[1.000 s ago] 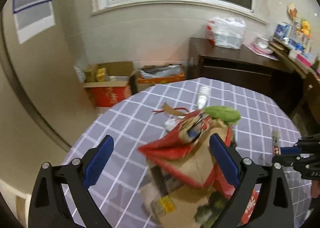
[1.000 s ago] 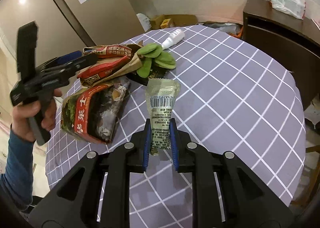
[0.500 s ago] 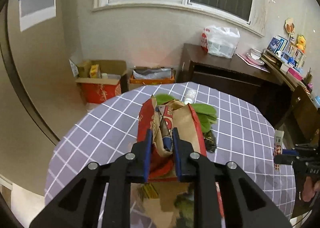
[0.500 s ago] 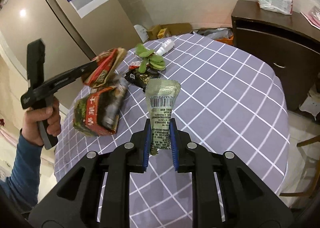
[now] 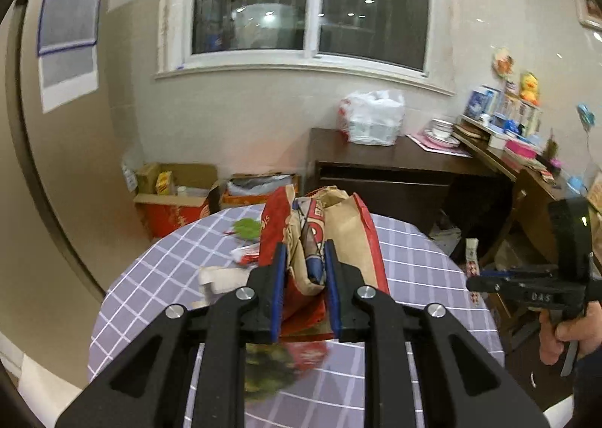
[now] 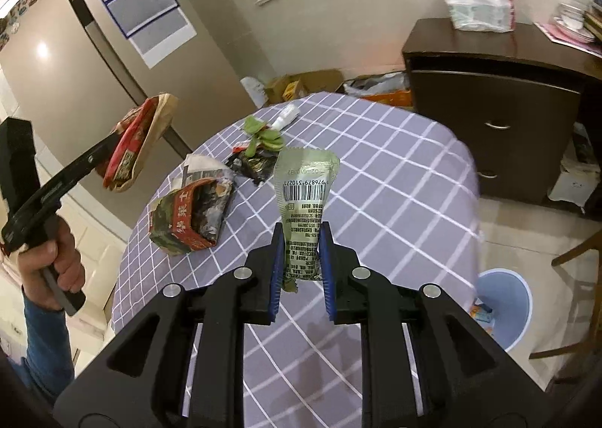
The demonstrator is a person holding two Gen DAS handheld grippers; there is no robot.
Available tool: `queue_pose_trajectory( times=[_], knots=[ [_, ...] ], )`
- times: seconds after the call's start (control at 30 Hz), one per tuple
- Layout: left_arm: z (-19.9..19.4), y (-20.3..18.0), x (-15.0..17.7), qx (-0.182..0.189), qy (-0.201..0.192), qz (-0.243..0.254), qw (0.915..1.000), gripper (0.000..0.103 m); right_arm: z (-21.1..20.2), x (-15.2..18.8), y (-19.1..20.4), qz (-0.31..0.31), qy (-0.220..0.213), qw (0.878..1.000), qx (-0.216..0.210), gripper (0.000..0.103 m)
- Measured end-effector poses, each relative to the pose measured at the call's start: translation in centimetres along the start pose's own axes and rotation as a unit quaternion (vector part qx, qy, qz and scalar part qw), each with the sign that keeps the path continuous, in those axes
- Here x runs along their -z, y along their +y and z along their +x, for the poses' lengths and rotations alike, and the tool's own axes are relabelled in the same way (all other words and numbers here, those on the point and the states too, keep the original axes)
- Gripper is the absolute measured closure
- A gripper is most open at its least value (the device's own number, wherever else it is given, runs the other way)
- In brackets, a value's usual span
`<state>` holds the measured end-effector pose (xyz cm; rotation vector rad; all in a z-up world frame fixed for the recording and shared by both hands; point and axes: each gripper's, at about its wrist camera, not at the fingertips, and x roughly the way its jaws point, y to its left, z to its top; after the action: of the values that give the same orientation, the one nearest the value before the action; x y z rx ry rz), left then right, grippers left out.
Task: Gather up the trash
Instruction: 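Carry both items over the blue bin and open both tools to drop them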
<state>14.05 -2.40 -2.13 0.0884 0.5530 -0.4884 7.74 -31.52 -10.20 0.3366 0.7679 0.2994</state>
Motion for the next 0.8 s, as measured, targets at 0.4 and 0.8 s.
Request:
queue_pose_trajectory(
  times=[0.4,0.8],
  knots=[
    [2.9,-10.3,1.1,0.087,0.026,0.007,0.9959,0.085,-7.1,1.6,-7.8,0.069,-0.052,0.995,0.058,0.085],
    [9.1,-21.8,1.8,0.157,0.091,0.056,0.9818,0.085,-10.0,5.7,-20.7,0.207,-0.055,0.968,0.131,0.085]
  ],
)
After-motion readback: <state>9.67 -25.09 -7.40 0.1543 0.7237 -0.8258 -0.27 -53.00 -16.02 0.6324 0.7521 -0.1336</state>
